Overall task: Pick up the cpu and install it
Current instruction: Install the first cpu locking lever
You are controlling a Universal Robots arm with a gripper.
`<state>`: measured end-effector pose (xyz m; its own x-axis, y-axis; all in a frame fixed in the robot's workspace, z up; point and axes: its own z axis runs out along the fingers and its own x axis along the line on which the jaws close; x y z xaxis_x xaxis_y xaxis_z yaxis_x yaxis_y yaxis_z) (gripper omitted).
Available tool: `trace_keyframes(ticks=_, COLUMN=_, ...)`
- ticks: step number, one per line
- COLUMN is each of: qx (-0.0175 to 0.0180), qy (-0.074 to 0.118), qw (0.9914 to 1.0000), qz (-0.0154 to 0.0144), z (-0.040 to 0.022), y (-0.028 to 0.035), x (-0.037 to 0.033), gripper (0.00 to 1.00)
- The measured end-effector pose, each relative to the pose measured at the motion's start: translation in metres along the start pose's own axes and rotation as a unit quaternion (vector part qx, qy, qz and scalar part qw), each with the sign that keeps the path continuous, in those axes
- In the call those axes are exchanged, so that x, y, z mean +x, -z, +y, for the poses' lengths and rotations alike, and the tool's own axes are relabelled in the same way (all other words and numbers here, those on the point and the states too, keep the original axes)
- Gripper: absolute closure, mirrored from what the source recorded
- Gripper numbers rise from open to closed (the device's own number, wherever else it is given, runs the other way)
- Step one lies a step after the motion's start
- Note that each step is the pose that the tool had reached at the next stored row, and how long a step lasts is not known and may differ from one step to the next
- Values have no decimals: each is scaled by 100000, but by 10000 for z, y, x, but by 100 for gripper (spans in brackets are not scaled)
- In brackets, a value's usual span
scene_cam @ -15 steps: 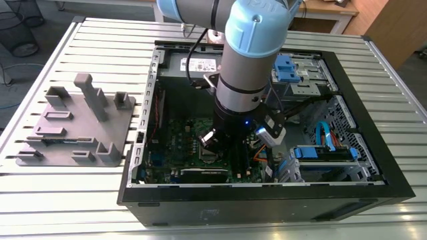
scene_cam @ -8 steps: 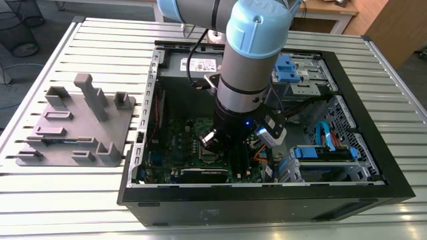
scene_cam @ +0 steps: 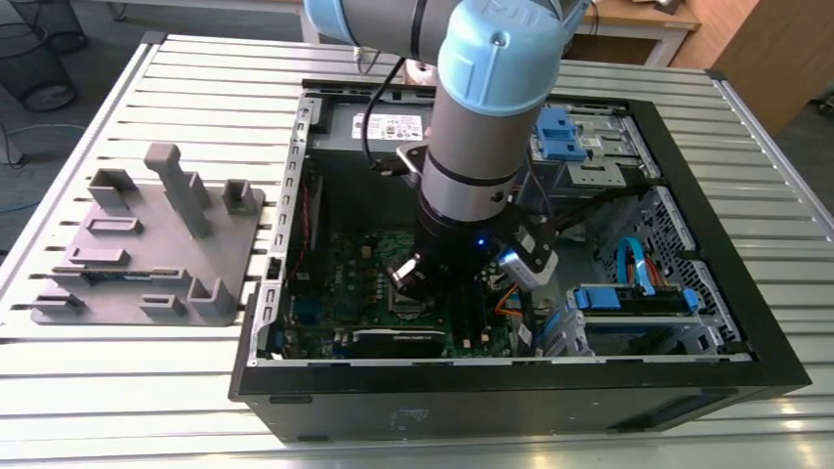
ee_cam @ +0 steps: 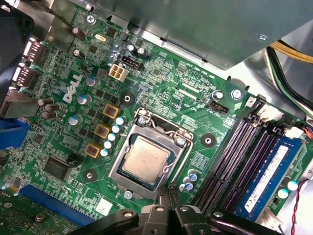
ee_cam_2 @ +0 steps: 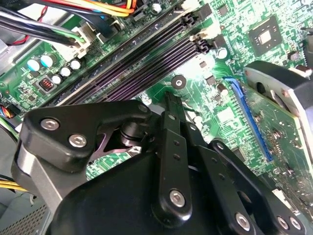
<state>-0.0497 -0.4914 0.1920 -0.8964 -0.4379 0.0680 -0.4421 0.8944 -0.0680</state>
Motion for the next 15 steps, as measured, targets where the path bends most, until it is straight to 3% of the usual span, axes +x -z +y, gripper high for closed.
trace_keyframes(ticks=5, qx=26, qy=-14, qw=100000, qz=-52, z=5, y=5, x=13, gripper=89)
trace_keyframes(ticks=10, qx=25, qy=-96, qw=100000, qz=-47, z=2, y=68, x=17, gripper=89)
trace_keyframes(ticks=15, qx=82, qy=-139, qw=100000, qz=-148, z=38, y=77, x=22, gripper=89)
